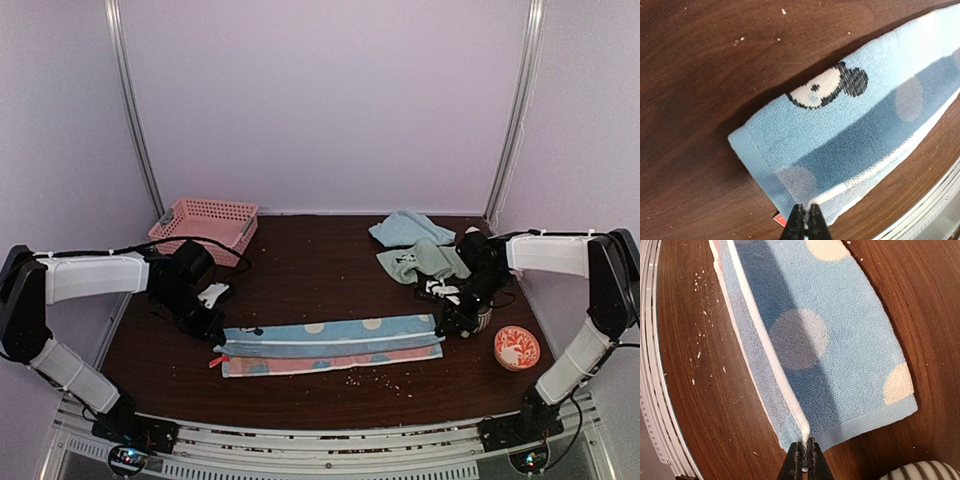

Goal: Roll the towels
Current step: Fold the towel at the center of the board.

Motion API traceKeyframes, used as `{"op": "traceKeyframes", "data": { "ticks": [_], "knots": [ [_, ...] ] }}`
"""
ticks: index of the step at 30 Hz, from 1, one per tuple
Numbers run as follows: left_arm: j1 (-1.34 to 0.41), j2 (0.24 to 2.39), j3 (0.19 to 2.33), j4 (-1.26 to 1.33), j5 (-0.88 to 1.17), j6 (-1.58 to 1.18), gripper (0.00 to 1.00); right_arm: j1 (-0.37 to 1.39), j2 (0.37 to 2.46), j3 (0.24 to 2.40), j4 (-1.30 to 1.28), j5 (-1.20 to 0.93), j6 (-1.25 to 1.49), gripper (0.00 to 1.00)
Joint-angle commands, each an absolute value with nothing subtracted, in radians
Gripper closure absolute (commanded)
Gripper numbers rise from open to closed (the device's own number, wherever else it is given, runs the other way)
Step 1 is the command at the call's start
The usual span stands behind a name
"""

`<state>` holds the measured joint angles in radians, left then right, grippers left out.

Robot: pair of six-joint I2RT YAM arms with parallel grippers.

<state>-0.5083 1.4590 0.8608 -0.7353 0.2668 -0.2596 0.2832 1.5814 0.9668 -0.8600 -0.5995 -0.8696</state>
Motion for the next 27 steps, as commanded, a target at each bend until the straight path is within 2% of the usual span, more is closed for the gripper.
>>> {"op": "traceKeyframes", "data": {
  "ticks": [1,9,13,17,22,27],
  "knots": [
    [-0.516,1.468,0.841,-0.745,0.285,-0.266,1.0,0.308,1.61,0.937,-0.843,-0.513,-0.888,1.0],
    [-0.543,1.451,0.806,-0.756,0.298,-0.29,0.98,0.33,1.621,0.912,-0.821,-0.48,-0.895,0.99],
    [-0.554,1.436,0.812,-0.785,0.336,-0.291,0.84,0.333,1.606,0.904,-0.834,-0.48,-0.909,0.81],
    [-0.554,1.366,0.838,-0.808,0.417,-0.274,0.73,0.333,1.568,0.916,-0.907,-0.504,-0.947,0.71],
    [-0.554,1.316,0.897,-0.804,0.499,-0.244,0.7,0.333,1.551,0.985,-0.995,-0.58,-0.947,0.62],
    [-0.554,1.383,0.954,-0.746,0.469,-0.268,0.72,0.334,1.572,1.063,-0.994,-0.651,-0.888,0.62]
  ]
}}
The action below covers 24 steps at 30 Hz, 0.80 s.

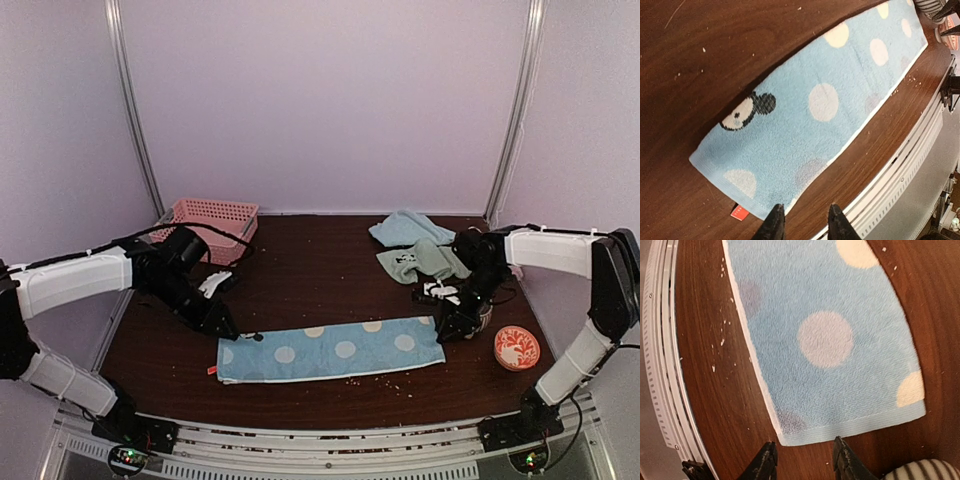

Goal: Roll the towels
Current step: Fold the towel at the center of the board, then move the towel to the center of the board.

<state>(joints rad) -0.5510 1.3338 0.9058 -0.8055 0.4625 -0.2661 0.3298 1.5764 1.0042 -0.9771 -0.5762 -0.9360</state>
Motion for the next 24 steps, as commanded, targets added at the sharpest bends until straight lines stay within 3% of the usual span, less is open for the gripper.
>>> {"op": "traceKeyframes", "data": {
  "ticks": [1,7,13,24],
  "knots": [
    [-0.553,1.412,0.959,-0.729,0.454,-0.281,0.73,0.336,1.577,1.068,-0.943,-0.637,-0.835,0.63],
    [-0.553,1.576,0.959,-0.624,0.305,-0.388,0.99,0.36,1.656,1.103,-0.705,-0.484,-0.597,0.71],
    [-0.553,1.63,0.93,-0.543,0.241,-0.44,1.0,0.379,1.786,1.144,-0.655,-0.412,-0.513,0.82],
    [-0.552,1.712,0.946,-0.562,0.042,-0.48,1.0,0.411,1.914,1.181,-0.605,-0.191,-0.453,0.9]
  ]
}}
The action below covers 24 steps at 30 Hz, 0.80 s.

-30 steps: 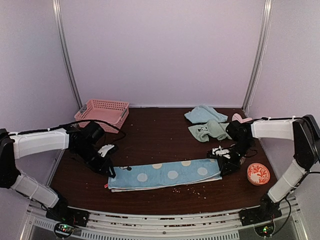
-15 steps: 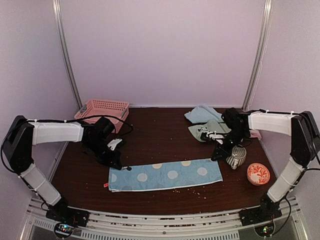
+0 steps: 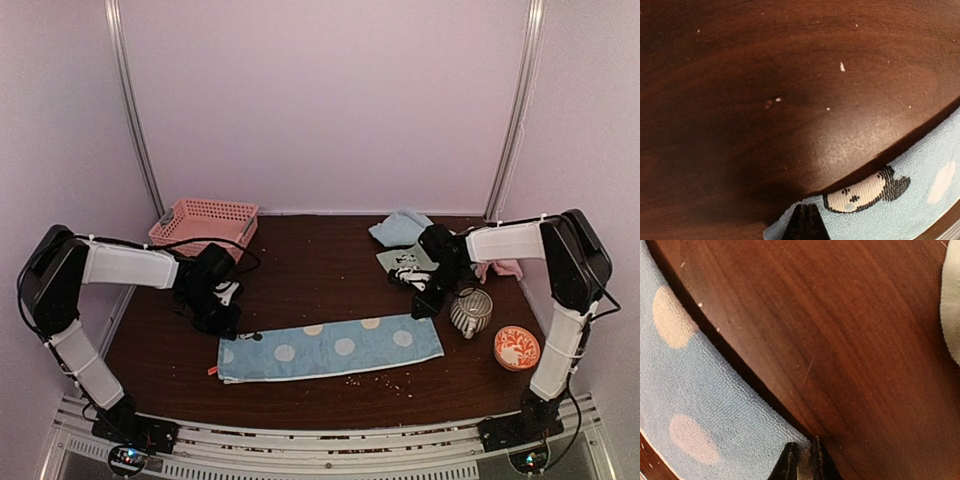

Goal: Roll the towels
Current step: Move the towel to the center of the board.

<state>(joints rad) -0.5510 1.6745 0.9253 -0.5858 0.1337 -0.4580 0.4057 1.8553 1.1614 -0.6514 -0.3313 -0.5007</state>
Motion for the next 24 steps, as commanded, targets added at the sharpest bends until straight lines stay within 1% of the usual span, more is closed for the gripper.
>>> {"op": "traceKeyframes", "data": {
  "ticks": [1,6,12,18,20,24],
  "knots": [
    [-0.552,1.725,0.958,-0.56,0.027,-0.481,1.0,0.411,1.922,1.187,-0.595,-0.172,-0.447,0.91],
    [-0.549,1.787,1.029,-0.542,-0.081,-0.483,1.0,0.411,1.976,1.257,-0.572,-0.102,-0.422,0.92],
    [-0.532,1.852,1.134,-0.494,-0.148,-0.472,1.0,0.41,2.04,1.333,-0.559,-0.049,-0.372,0.92],
    [-0.534,1.863,1.232,-0.509,-0.146,-0.442,1.0,0.409,2.04,1.405,-0.591,-0.081,-0.364,0.9],
    [-0.533,1.844,1.237,-0.524,-0.112,-0.43,1.0,0.41,2.017,1.431,-0.63,-0.1,-0.357,0.87],
    [-0.543,1.746,1.176,-0.522,-0.02,-0.406,1.0,0.41,1.933,1.405,-0.653,-0.142,-0.339,0.74]
  ]
}}
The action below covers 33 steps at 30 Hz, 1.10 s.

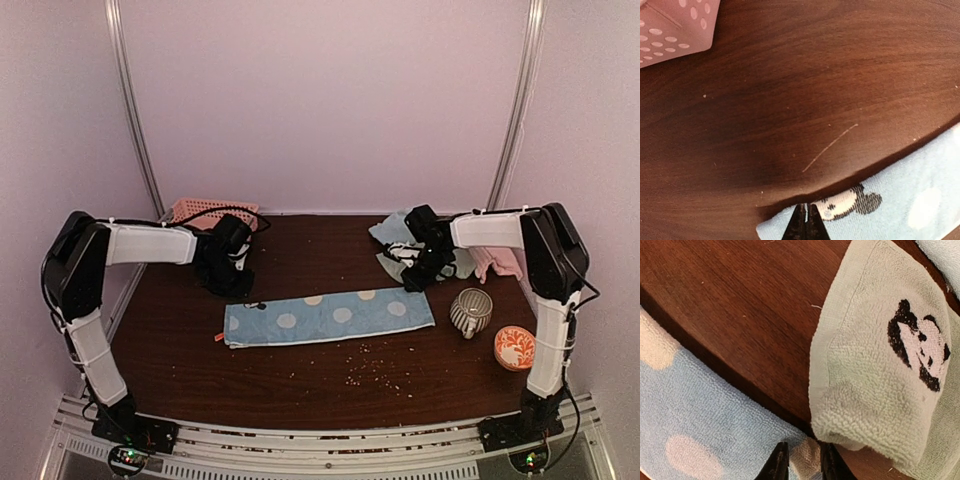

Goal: Roll the towels
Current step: Move the towel to the center of the board.

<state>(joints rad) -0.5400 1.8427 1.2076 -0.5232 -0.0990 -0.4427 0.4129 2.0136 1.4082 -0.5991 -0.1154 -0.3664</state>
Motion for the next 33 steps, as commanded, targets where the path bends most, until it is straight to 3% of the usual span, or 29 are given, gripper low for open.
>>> {"op": "traceKeyframes", "data": {
  "ticks": [1,8,15,26,33],
  "knots": [
    [-0.544,1.729,1.156,-0.525,0.02,-0.402,1.0,0.41,1.916,1.39,-0.655,-0.152,-0.334,0.73],
    [-0.586,1.714,1.025,-0.522,0.162,-0.427,1.0,0.408,1.902,1.328,-0.692,-0.195,-0.301,0.8],
    [-0.609,1.702,0.905,-0.51,0.176,-0.481,1.0,0.407,1.932,1.298,-0.695,-0.213,-0.293,0.87],
    [-0.611,1.553,0.716,-0.552,0.135,-0.621,1.0,0.408,1.996,1.309,-0.683,-0.24,-0.294,0.86],
    [-0.62,1.536,0.807,-0.554,0.112,-0.595,1.0,0.41,1.948,1.386,-0.78,-0.368,-0.25,0.8]
  ]
}}
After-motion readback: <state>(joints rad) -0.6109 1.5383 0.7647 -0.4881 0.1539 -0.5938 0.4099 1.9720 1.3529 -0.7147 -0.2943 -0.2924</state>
